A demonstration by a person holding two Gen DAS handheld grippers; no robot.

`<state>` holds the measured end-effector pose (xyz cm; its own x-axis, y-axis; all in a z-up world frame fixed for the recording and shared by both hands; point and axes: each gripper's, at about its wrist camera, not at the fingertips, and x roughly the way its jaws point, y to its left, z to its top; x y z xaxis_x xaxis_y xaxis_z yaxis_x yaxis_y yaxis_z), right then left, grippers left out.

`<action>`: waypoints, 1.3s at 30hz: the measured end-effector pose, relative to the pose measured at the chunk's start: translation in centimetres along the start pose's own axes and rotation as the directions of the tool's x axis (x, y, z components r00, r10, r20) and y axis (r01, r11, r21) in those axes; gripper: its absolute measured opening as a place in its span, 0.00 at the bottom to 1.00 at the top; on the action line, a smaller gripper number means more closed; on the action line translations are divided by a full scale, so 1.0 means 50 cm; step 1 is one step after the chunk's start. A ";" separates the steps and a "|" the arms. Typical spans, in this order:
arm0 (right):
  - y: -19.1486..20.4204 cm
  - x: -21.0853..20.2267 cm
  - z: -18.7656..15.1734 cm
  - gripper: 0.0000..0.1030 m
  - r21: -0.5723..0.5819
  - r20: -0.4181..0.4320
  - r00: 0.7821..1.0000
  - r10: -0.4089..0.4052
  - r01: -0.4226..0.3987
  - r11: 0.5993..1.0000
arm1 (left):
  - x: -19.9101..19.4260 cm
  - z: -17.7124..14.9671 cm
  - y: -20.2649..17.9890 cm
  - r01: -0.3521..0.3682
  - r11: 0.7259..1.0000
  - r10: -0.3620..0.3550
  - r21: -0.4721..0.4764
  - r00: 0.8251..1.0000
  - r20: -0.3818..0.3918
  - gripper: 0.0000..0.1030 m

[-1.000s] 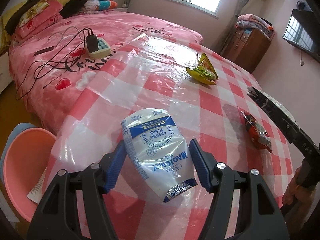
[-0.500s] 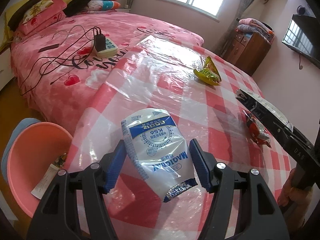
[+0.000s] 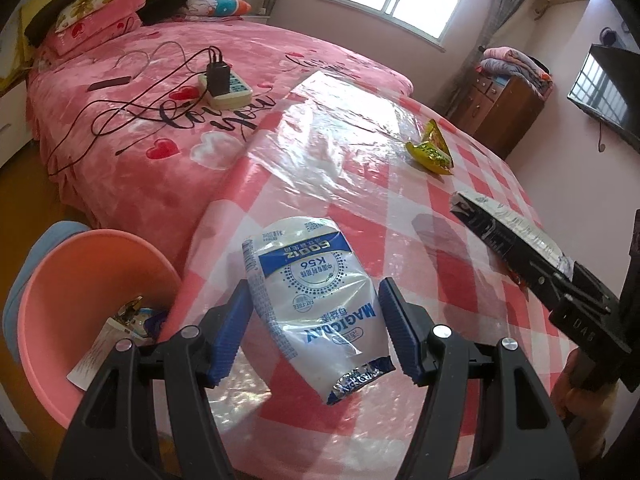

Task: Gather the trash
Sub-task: 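Carry the white box and milk bag with both tools over the pink bin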

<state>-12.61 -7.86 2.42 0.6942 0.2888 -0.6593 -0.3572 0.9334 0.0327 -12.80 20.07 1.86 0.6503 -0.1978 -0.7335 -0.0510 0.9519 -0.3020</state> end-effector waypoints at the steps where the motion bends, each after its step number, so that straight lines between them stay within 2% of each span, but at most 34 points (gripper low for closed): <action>1: 0.005 0.002 -0.001 0.57 -0.003 -0.004 1.000 0.004 -0.004 1.000 | -0.002 0.000 0.004 0.000 1.000 0.000 -0.003 1.000 0.001 0.63; 19: 0.137 0.023 0.004 0.57 -0.113 -0.036 0.998 0.055 -0.059 0.992 | -0.045 -0.014 0.109 0.006 0.996 -0.002 -0.092 0.999 0.038 0.63; 28: 0.205 0.038 0.013 0.57 -0.149 -0.059 0.991 0.118 -0.126 0.981 | -0.078 -0.024 0.173 -0.010 0.989 0.020 -0.147 0.998 0.065 0.63; 39: 0.283 0.057 0.016 0.57 -0.176 -0.105 0.972 0.209 -0.225 0.958 | -0.103 -0.040 0.259 -0.039 0.973 0.060 -0.226 0.994 0.086 0.63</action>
<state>-15.20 6.35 1.63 0.5351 0.4534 -0.7128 -0.6086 0.7921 0.0470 -18.33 32.93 0.50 0.7090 -0.1196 -0.6950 -0.2466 0.8813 -0.4032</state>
